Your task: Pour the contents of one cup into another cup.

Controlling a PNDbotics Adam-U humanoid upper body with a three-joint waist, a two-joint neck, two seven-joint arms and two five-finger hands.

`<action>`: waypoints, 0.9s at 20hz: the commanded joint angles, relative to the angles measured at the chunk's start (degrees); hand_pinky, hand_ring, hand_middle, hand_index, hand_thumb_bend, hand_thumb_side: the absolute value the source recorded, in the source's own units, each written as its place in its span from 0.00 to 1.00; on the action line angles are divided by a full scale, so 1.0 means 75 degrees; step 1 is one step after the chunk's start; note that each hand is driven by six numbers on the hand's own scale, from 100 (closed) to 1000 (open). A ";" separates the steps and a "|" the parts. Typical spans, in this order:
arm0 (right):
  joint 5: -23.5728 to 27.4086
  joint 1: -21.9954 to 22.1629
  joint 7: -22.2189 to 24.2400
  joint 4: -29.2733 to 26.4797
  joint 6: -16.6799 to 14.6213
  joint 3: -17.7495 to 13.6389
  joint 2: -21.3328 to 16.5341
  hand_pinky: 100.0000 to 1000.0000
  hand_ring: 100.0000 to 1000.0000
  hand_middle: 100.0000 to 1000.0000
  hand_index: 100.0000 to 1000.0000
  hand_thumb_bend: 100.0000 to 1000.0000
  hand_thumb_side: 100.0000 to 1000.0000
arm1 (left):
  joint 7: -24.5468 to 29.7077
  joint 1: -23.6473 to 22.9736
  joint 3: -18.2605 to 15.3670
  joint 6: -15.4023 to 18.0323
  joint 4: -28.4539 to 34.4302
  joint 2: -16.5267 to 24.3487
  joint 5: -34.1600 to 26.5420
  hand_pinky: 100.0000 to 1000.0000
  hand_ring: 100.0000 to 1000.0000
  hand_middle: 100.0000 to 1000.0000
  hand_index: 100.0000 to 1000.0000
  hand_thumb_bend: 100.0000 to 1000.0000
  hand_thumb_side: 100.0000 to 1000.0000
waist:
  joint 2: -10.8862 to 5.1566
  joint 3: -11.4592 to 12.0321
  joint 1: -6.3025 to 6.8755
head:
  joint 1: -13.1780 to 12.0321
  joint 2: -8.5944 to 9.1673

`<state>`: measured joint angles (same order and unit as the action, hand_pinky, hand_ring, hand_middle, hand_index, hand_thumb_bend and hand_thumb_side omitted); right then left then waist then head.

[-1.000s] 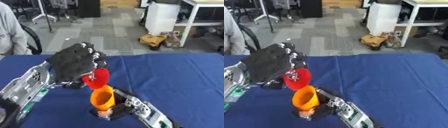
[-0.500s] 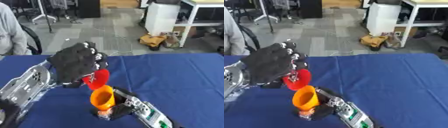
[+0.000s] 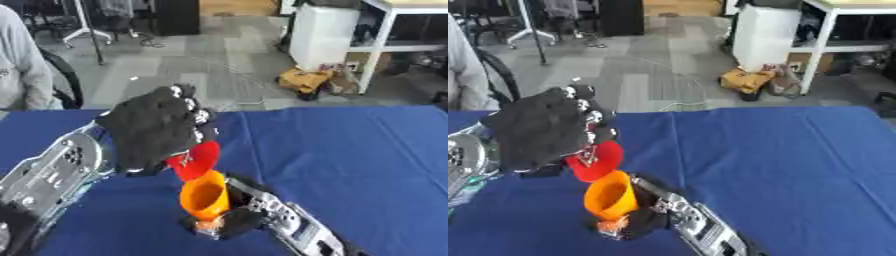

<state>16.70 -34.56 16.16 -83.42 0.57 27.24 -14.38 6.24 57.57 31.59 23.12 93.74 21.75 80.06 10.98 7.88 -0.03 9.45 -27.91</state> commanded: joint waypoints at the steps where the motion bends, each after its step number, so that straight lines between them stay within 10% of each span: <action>1: -0.0011 -0.0086 0.0038 -0.0058 -0.0017 -0.0062 -0.0079 0.38 0.37 0.36 0.48 0.23 0.00 | 0.0032 0.0191 -0.0007 0.0067 0.0091 0.0169 0.0028 0.47 0.24 0.18 0.59 0.52 0.00 | -0.0137 0.0012 0.0030 | 0.0008 -0.0010; 18: -0.0032 -0.0078 0.0083 -0.0023 -0.0013 -0.0050 -0.0082 0.38 0.37 0.36 0.48 0.23 0.00 | 0.0194 0.0191 0.0122 0.0261 -0.0023 0.0142 0.0172 0.42 0.24 0.18 0.60 0.51 0.00 | -0.0139 0.0026 0.0022 | 0.0039 0.0003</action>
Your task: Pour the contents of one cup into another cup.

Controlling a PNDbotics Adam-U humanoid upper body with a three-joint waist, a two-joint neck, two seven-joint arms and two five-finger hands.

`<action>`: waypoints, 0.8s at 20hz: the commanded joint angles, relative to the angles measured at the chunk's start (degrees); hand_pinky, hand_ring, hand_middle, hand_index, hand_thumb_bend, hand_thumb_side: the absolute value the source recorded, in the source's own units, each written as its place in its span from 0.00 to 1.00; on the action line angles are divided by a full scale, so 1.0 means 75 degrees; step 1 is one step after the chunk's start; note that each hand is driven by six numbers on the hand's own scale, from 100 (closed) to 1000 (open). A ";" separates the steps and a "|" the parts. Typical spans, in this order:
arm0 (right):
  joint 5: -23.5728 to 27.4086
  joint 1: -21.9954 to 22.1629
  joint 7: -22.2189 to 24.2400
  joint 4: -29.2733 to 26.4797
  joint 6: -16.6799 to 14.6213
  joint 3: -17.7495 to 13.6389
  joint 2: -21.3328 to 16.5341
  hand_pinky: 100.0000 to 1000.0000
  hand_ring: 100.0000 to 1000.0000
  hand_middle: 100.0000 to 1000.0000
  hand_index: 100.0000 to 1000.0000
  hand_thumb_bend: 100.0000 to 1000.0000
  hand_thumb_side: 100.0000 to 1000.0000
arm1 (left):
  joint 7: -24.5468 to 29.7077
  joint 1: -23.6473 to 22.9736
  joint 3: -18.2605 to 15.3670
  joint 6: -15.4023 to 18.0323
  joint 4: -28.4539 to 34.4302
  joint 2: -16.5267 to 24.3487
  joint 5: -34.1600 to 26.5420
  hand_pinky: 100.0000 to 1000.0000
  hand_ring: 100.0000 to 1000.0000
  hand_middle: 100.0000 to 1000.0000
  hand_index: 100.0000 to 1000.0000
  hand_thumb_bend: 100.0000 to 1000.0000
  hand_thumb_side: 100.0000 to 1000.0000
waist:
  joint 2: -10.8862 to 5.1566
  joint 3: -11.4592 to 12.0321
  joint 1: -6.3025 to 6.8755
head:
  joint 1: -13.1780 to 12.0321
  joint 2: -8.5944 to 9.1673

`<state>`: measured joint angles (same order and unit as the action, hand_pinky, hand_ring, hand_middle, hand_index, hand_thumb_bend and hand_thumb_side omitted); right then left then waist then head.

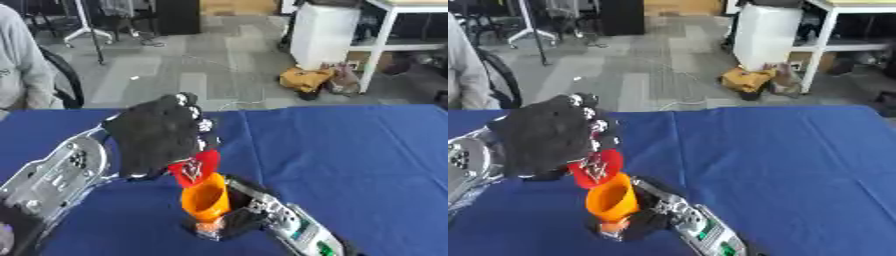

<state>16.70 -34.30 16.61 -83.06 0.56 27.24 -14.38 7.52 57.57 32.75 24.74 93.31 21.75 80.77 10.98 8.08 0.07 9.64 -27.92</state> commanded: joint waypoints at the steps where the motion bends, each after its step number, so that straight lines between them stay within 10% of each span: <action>1: -0.0033 -0.0113 0.0026 -0.0068 -0.0009 -0.0051 -0.0082 0.38 0.37 0.36 0.48 0.23 0.00 | 0.0039 0.0194 -0.0020 0.0064 0.0020 0.0140 0.0104 0.42 0.24 0.18 0.60 0.51 0.00 | -0.0140 -0.0002 0.0008 | 0.0015 0.0003; 16: -0.0056 -0.0116 0.0066 -0.0049 0.0002 -0.0037 -0.0081 0.38 0.37 0.36 0.49 0.22 0.00 | 0.0208 0.0248 0.0164 0.0361 -0.0241 0.0054 0.0397 0.42 0.24 0.18 0.60 0.50 0.00 | -0.0135 -0.0018 0.0017 | 0.0024 0.0000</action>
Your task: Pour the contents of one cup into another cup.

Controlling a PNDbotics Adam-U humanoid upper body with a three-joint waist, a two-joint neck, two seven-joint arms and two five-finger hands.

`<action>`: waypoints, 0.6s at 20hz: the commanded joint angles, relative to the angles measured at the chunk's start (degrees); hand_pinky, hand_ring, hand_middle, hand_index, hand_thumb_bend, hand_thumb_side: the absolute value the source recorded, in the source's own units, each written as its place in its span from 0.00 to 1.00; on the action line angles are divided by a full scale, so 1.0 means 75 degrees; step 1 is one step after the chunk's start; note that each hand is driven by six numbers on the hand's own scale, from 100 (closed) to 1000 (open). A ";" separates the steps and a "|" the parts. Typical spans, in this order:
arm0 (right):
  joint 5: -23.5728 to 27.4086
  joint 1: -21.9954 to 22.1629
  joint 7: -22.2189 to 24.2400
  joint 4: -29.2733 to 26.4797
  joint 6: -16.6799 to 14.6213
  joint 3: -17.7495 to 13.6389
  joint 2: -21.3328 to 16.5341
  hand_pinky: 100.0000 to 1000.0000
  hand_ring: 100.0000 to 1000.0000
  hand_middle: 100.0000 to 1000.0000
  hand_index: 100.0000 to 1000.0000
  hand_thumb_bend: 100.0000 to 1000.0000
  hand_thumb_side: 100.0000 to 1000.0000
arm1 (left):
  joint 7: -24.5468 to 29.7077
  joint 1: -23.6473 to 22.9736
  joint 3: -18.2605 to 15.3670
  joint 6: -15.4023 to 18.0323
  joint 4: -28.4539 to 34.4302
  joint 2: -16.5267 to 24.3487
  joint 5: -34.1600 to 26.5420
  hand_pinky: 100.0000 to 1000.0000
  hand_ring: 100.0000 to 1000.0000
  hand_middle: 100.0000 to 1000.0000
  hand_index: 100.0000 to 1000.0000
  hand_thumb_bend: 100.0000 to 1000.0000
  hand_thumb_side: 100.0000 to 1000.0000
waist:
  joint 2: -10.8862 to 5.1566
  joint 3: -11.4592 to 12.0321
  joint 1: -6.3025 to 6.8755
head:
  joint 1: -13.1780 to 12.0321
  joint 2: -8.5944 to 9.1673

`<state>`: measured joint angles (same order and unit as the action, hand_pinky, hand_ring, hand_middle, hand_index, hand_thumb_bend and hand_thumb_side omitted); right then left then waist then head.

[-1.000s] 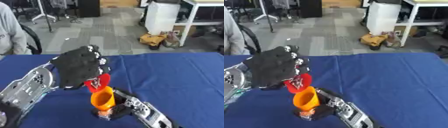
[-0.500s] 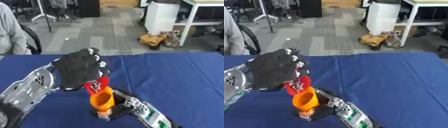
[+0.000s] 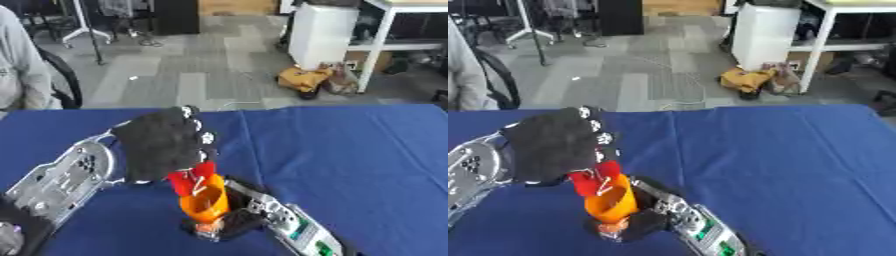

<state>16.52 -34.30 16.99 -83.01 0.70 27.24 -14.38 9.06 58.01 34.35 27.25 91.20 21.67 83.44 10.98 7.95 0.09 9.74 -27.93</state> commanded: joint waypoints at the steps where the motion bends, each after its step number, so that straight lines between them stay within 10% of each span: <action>1: -0.0032 -0.0117 0.0015 -0.0056 -0.0017 -0.0038 -0.0081 0.38 0.37 0.36 0.49 0.22 0.00 | 0.0001 0.0189 -0.0048 0.0028 0.0037 0.0063 0.0046 0.42 0.24 0.18 0.60 0.50 0.00 | -0.0135 -0.0001 0.0014 | 0.0011 0.0000; 12: -0.0027 -0.0116 0.0002 -0.0032 -0.0016 -0.0049 -0.0072 0.38 0.37 0.36 0.48 0.22 0.00 | 0.0078 0.0235 -0.0031 0.0132 0.0111 0.0077 0.0367 0.43 0.24 0.18 0.60 0.50 0.00 | -0.0147 -0.0022 0.0044 | 0.0014 0.0014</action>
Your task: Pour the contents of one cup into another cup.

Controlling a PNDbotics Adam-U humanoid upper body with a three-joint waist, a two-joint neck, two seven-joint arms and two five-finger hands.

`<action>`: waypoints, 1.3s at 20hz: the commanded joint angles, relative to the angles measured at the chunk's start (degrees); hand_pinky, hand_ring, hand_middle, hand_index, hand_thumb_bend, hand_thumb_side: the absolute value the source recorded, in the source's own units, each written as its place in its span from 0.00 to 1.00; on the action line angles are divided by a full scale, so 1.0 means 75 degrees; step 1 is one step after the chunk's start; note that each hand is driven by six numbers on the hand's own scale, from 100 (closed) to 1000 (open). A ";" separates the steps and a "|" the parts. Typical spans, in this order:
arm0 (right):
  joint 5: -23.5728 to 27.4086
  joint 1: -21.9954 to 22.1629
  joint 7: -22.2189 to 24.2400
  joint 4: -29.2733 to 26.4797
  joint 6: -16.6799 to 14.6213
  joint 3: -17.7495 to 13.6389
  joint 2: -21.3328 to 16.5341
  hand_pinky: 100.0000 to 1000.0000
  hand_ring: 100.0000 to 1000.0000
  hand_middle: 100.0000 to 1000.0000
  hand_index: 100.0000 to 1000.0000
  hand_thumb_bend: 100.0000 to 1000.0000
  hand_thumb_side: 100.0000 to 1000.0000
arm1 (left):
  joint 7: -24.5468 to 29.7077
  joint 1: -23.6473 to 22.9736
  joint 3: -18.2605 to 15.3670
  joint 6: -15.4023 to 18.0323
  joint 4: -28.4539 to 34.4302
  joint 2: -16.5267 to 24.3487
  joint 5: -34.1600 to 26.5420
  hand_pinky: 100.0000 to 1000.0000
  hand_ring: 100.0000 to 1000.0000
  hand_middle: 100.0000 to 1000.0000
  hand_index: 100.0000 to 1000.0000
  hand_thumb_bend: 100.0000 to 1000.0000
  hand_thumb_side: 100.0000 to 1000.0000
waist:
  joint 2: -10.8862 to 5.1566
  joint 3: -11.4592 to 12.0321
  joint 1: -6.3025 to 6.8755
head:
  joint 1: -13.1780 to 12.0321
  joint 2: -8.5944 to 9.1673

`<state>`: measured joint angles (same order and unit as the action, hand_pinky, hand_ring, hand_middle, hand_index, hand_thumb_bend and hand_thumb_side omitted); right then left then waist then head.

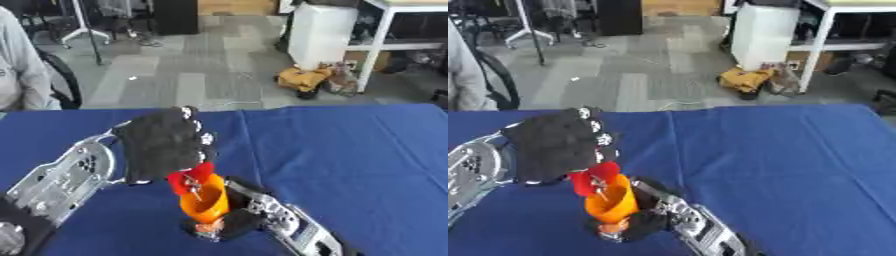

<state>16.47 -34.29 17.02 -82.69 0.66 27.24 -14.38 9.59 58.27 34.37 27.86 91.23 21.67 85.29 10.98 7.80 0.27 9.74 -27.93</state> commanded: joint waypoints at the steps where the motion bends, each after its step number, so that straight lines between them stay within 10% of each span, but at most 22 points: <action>1: -0.0020 -0.0115 -0.0001 -0.0069 -0.0010 -0.0047 -0.0071 0.38 0.37 0.36 0.48 0.22 0.00 | 0.0009 0.0200 -0.0030 0.0068 0.0110 0.0079 0.0170 0.43 0.24 0.18 0.60 0.50 0.00 | -0.0148 -0.0003 0.0023 | 0.0014 0.0017; 26: -0.0023 -0.0095 0.0002 -0.0033 -0.0023 -0.0049 -0.0064 0.38 0.37 0.36 0.48 0.21 0.00 | 0.0234 0.0336 -0.0061 0.0294 0.0285 0.0048 0.0420 0.44 0.24 0.18 0.60 0.51 0.00 | -0.0152 0.0027 0.0056 | 0.0067 -0.0019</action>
<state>16.47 -34.23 17.01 -82.35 0.64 27.24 -14.38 11.13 60.00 33.93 29.59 93.69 22.09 88.82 10.78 8.08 0.61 10.20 -28.08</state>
